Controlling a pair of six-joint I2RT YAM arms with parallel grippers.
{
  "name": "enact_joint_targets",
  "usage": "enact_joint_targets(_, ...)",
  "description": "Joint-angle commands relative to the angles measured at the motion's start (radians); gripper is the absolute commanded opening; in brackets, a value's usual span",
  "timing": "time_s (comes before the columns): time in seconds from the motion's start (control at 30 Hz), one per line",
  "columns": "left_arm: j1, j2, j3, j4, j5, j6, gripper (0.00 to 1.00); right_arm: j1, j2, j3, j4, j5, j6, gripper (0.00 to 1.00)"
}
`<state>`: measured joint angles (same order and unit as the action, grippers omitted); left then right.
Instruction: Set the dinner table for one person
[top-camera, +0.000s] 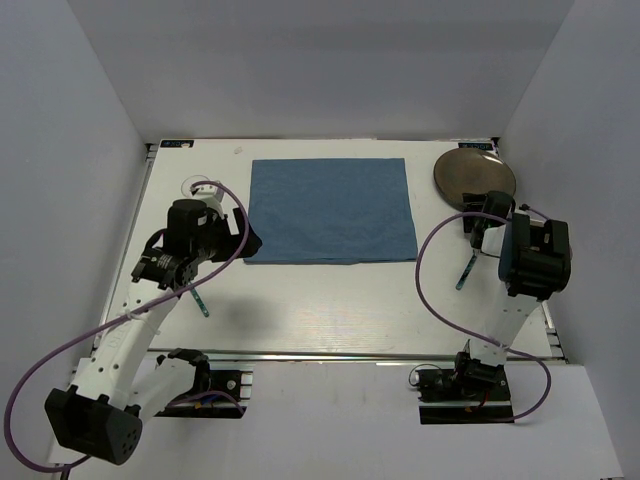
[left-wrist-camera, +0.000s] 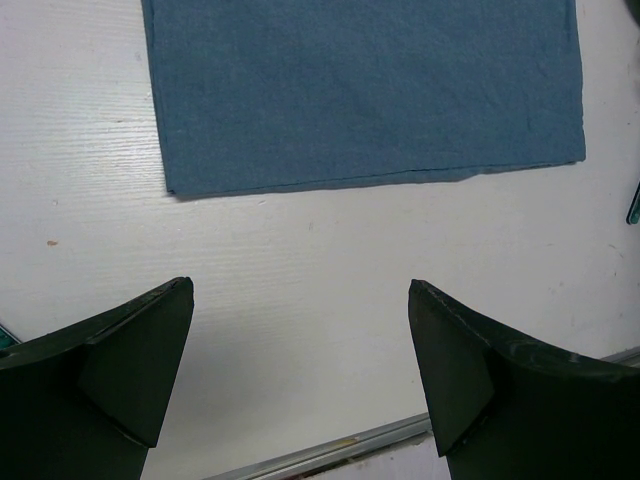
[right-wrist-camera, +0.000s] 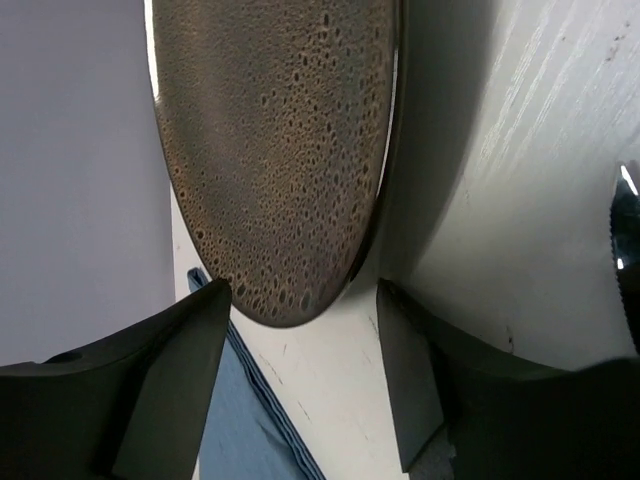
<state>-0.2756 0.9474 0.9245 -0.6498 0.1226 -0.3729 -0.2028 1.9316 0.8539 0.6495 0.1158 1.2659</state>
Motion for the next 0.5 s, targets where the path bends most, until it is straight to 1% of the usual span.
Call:
enact_joint_targets(0.0,0.007,-0.001,0.000,0.021,0.018,0.015,0.98,-0.006,0.041,0.057,-0.036,0.018,0.046,0.65)
enact_joint_targets(0.1,0.007,0.010,-0.003,0.019,0.020,0.019,0.98,-0.006,0.069,0.076,-0.056,0.015,0.064,0.60)
enact_joint_targets(0.13,0.007,0.011,-0.001,0.016,0.020,0.017,0.98,-0.006,0.073,0.077,-0.065,0.012,0.073,0.55)
enact_joint_targets(0.27,0.007,0.017,-0.003,0.016,0.017,0.019,0.98,-0.007,0.092,0.047,-0.060,0.010,0.122,0.45)
enact_joint_targets(0.3,0.007,0.017,-0.003,0.016,0.015,0.019,0.98,-0.007,0.092,0.037,-0.050,0.013,0.133,0.42)
enact_joint_targets(0.33,0.007,0.017,-0.003,0.016,0.017,0.020,0.98,-0.006,0.090,0.027,-0.036,0.018,0.138,0.35)
enact_joint_targets(0.47,0.007,0.022,-0.003,0.012,0.011,0.019,0.98,-0.006,0.092,0.002,-0.034,0.042,0.181,0.30)
